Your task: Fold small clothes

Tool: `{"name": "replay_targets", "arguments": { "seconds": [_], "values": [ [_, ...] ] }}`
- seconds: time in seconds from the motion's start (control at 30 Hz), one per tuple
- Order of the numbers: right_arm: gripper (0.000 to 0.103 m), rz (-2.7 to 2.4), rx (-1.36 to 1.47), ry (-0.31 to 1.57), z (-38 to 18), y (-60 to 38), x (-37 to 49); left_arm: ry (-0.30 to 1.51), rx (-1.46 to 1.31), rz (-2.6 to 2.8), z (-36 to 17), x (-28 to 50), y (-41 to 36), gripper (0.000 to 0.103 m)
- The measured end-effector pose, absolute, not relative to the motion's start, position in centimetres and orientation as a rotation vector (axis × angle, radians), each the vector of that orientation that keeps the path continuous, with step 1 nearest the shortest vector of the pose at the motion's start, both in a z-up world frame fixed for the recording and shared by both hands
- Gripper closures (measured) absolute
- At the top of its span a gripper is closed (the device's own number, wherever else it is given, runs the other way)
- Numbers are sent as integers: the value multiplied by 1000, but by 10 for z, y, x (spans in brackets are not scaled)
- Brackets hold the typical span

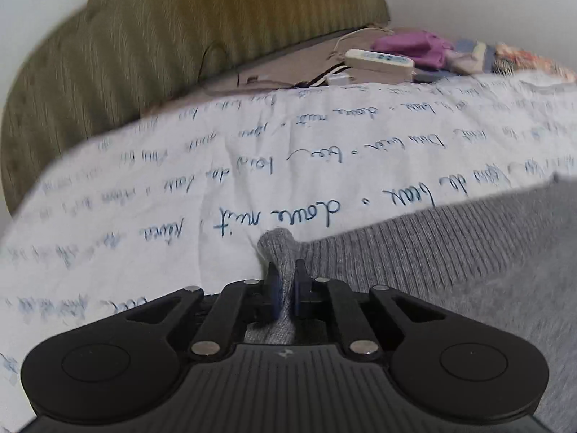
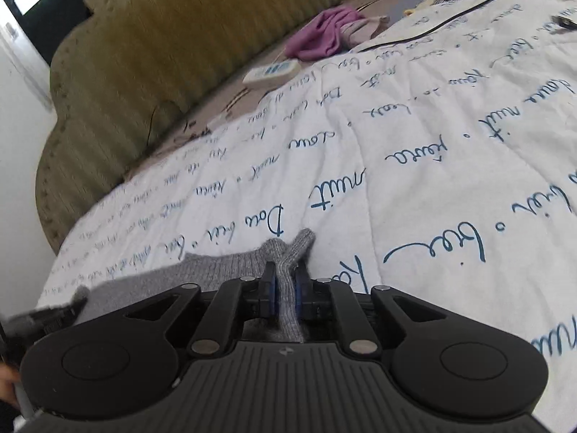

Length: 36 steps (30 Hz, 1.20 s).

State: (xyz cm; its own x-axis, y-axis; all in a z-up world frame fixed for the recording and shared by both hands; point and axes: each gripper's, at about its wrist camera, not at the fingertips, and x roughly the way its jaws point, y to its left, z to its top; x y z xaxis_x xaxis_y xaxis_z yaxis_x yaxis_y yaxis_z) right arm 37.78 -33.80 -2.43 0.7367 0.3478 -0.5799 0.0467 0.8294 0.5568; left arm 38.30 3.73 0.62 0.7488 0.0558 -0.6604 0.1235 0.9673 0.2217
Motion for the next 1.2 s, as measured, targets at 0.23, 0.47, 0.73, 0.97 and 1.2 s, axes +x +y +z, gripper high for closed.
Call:
{"name": "replay_targets", "arguments": {
  "seconds": [0.23, 0.47, 0.73, 0.97, 1.2],
  "values": [
    [42, 241, 765, 612, 14, -362, 286, 465, 100, 55, 67, 275, 70, 67],
    [38, 228, 981, 584, -12, -373, 113, 529, -641, 97, 41, 125, 148, 23],
    [38, 229, 1089, 616, -43, -340, 108, 610, -847, 45, -3, 101, 124, 23],
    [77, 142, 1224, 523, -65, -330, 145, 592, -1015, -78, -19, 131, 126, 29],
    [94, 97, 1244, 546, -70, -324, 155, 706, -1006, -33, -33, 146, 122, 98]
  ]
}}
